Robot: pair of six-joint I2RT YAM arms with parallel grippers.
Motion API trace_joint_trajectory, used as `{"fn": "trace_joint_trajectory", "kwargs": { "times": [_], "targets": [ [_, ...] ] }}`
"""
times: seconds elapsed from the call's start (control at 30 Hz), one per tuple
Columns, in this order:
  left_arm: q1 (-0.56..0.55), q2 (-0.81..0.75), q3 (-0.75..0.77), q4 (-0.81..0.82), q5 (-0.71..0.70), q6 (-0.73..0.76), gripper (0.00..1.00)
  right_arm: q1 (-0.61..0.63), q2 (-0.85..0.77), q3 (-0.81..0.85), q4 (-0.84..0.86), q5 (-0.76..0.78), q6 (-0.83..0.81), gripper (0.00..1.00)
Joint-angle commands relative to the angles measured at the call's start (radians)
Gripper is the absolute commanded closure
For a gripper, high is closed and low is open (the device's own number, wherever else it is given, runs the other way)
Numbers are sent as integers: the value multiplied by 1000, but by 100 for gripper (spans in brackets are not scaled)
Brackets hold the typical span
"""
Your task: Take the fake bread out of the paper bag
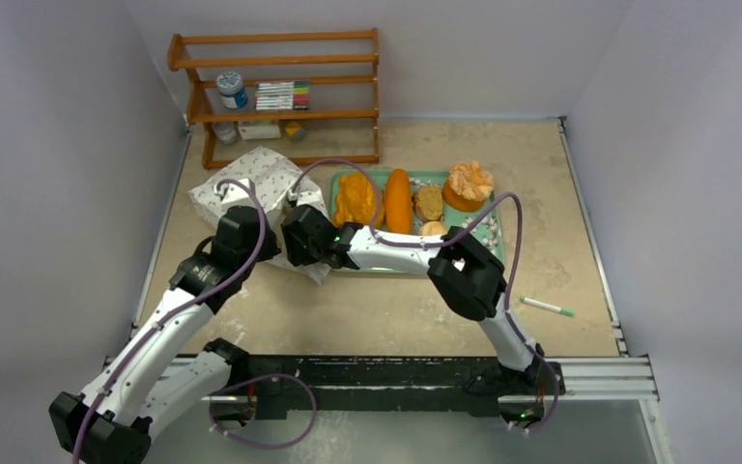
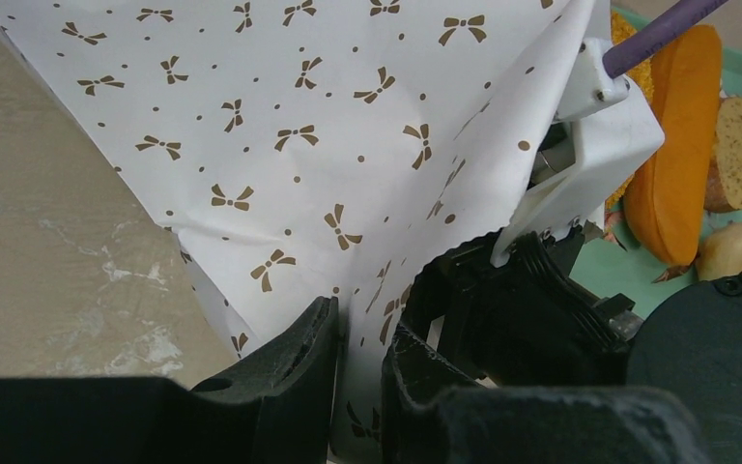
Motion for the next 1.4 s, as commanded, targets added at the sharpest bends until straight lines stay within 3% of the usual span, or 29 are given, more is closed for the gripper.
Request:
{"fn": "trace_joint_trajectory", "kwargs": {
  "times": [0.0, 0.23, 0.5, 0.67, 1.07, 1.17, 1.37],
  "targets": [
    [-17, 6, 1, 58, 3, -26, 81, -15, 14, 57, 35, -27, -26, 45],
    [-23, 4, 3, 51, -17, -37, 83, -27, 79, 125, 13, -33, -54, 48],
    [-23, -1, 37, -44, -120, -59, 84, -46, 8, 19, 85, -32, -51, 88],
    [-23, -6, 106, -150, -245, -122, 83, -47, -93, -68, 102, -7, -46, 96],
    [-23, -21, 161, -237, -348, -193, 72, -47, -322, -289, 149, 22, -43, 96],
    [-23, -17, 147, -240, -326, -211, 70, -45, -309, -254, 162, -40, -74, 89],
    [-23, 1, 112, -226, -280, -244, 69, -12, -207, -115, 92, -99, -103, 65]
  ]
}}
